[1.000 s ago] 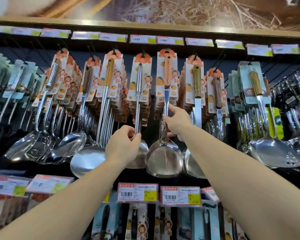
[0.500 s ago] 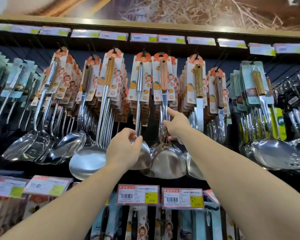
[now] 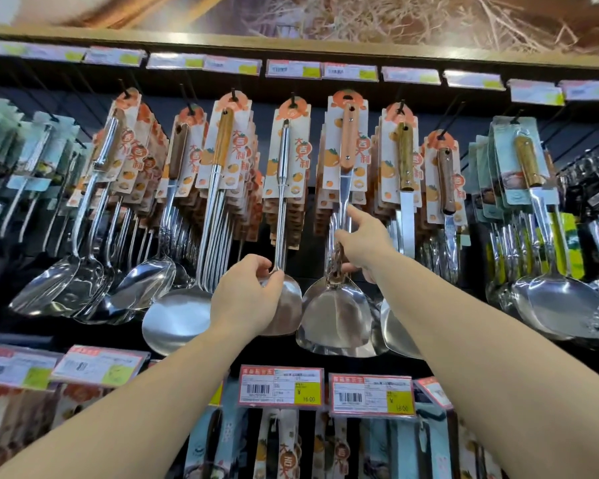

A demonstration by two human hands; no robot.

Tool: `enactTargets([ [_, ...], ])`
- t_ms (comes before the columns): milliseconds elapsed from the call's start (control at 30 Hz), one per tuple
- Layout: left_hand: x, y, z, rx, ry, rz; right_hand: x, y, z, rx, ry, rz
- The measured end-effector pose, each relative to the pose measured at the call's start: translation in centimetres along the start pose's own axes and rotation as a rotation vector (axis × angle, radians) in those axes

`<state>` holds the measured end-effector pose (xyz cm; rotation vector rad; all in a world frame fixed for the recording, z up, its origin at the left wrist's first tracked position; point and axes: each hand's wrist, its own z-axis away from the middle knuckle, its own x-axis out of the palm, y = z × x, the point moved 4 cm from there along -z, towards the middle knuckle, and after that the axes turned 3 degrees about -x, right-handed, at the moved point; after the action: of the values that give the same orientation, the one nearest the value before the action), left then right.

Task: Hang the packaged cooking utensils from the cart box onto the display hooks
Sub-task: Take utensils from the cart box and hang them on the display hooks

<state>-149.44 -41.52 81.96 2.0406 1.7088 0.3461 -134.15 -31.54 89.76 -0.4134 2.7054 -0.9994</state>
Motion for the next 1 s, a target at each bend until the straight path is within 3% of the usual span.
enactTargets([
  [667,0.3,-1.1,0.4,-0.004,-0.001,-0.075,-0.7,3.8,-0.1,-0.061,0.053,0.350],
  [833,0.9,0.5,1.1,0.204,0.082,-0.270,-1.7,4.3,1.1,-0.061,0.020,0.392],
  [1000,2.0,2.1,2.5,0.387,0.047,-0.317,-2.9,4.8,2.1,-0.051,-0.027,0.393],
])
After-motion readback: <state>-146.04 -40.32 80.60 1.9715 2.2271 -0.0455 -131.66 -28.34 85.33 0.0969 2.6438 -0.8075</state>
